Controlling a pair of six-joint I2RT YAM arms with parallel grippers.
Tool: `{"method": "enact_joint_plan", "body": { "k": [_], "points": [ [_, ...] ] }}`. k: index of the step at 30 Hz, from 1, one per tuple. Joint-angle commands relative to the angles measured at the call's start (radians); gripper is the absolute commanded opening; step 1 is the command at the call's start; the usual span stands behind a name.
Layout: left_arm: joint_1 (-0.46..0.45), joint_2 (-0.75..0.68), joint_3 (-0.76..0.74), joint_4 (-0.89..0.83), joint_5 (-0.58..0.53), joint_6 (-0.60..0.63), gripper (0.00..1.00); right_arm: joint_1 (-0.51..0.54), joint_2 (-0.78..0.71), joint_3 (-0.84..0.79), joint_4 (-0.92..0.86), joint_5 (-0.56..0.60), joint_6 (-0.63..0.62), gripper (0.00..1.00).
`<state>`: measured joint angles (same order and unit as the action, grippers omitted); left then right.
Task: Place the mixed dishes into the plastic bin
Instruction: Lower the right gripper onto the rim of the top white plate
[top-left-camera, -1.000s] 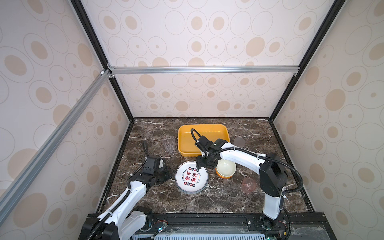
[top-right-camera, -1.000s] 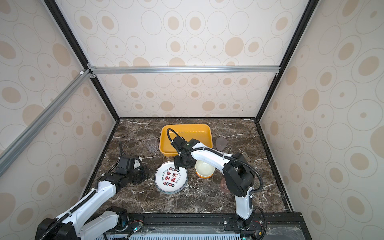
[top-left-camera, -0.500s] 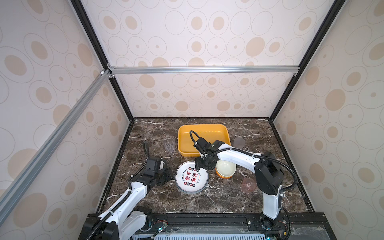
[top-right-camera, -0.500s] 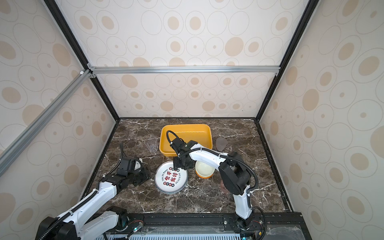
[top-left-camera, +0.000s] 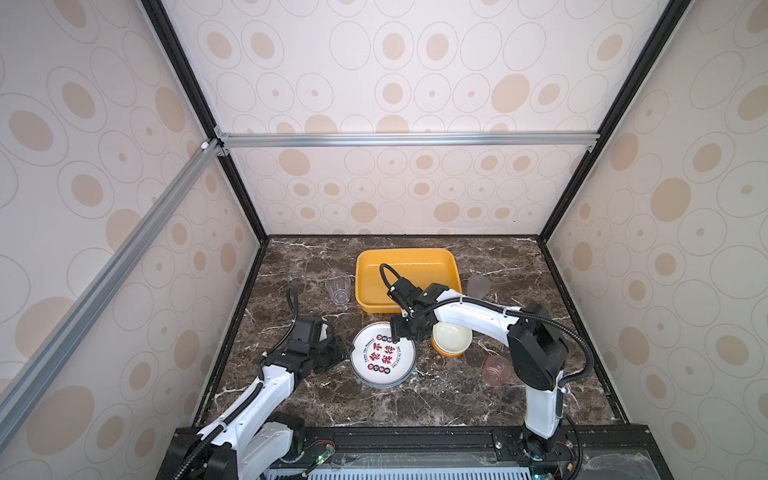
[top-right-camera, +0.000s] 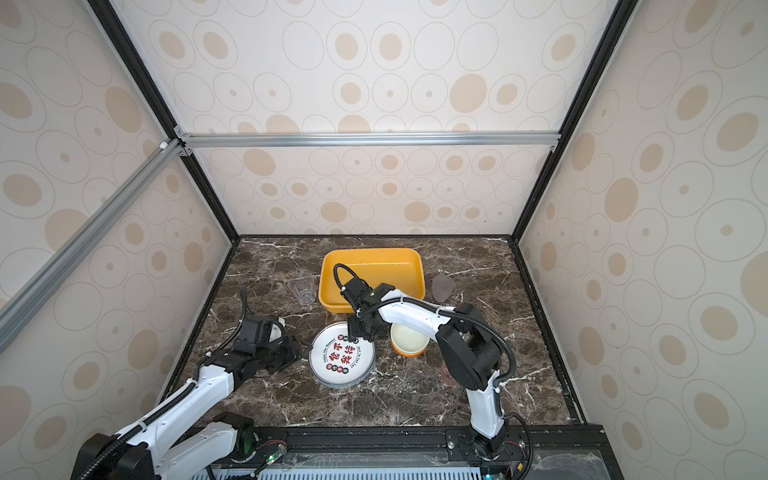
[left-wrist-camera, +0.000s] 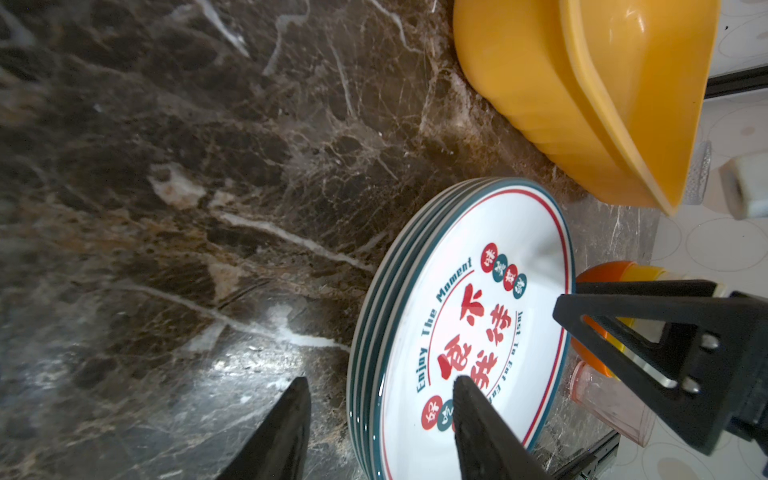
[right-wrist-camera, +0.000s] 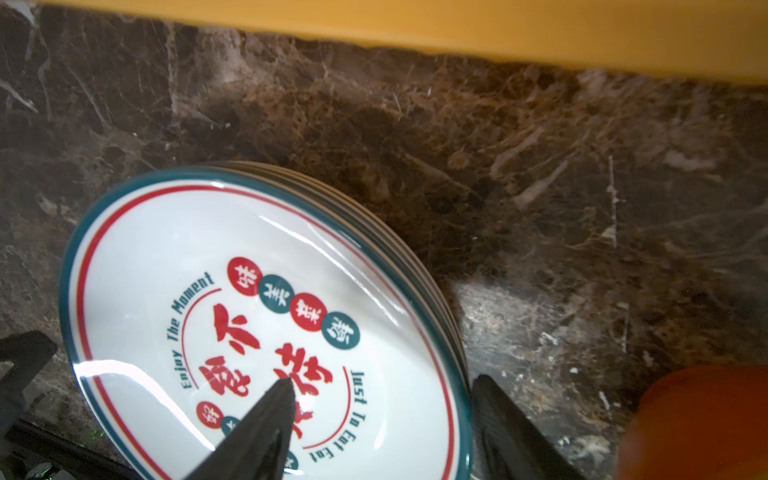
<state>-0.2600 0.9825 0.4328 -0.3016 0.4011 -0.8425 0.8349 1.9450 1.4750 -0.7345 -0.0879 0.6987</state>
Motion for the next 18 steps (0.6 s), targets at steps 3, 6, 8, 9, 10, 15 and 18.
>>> {"method": "enact_joint_plan", "body": {
  "k": [3,6,8,9,10,15,18],
  "points": [
    [-0.008,-0.017,-0.005,0.008,-0.005,-0.016,0.54,0.016,0.005,-0.012,-0.002,0.0,0.021,0.64],
    [-0.007,-0.019,-0.008,0.009,-0.007,-0.018,0.54,0.02,0.001,-0.007,-0.008,0.008,0.019,0.63],
    [-0.007,-0.021,-0.009,0.009,-0.006,-0.017,0.54,0.023,0.001,-0.003,-0.011,0.013,0.016,0.61],
    [-0.007,-0.022,-0.011,0.007,-0.008,-0.017,0.53,0.023,0.002,-0.004,-0.011,0.01,0.016,0.61],
    [-0.006,-0.024,-0.012,0.01,-0.008,-0.018,0.54,0.023,0.003,-0.005,-0.01,0.008,0.016,0.61],
    [-0.007,-0.025,-0.019,0.013,-0.007,-0.023,0.53,0.024,0.011,-0.014,0.0,-0.005,0.019,0.57],
    [-0.008,-0.027,-0.02,0.014,-0.005,-0.02,0.53,0.024,0.014,-0.016,0.006,-0.009,0.02,0.54]
  ]
}}
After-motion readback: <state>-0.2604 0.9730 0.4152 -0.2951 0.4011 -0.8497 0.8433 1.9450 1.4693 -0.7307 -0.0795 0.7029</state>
